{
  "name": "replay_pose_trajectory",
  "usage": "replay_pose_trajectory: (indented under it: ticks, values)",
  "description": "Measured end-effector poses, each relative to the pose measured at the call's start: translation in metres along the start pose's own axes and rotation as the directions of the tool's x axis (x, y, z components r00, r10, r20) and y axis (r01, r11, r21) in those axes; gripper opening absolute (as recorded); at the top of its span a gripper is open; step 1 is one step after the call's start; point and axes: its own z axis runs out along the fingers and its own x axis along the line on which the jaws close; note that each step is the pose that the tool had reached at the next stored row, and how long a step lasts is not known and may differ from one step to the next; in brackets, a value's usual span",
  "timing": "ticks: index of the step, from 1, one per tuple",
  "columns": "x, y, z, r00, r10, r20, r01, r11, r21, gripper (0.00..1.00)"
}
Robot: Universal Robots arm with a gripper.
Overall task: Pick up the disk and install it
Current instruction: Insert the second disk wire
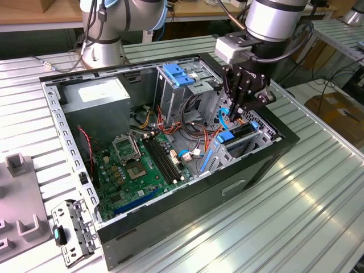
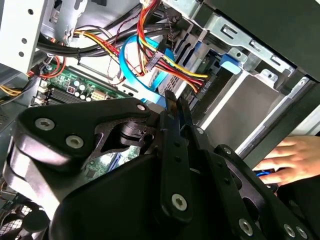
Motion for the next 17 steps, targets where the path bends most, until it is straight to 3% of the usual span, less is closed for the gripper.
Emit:
replay_pose_trajectory:
  ticks: [5,8,13,17]
  values:
    - [0.0028,0.0000,0.0003,1.0000,0.005,0.0005,-0.005,1.0000,0.0002,0.16]
    - [0.0031,-0.0001,0.0004,0.9999,0.017,0.0011,-0.017,0.9998,0.0066,0.16]
    - [0.0031,0.0000,0.0010,0.9983,0.059,-0.0009,-0.059,0.9983,0.0034,0.16]
    - [0.0031,0.0000,0.0011,0.9981,0.061,-0.0006,-0.061,0.9981,0.0030,0.16]
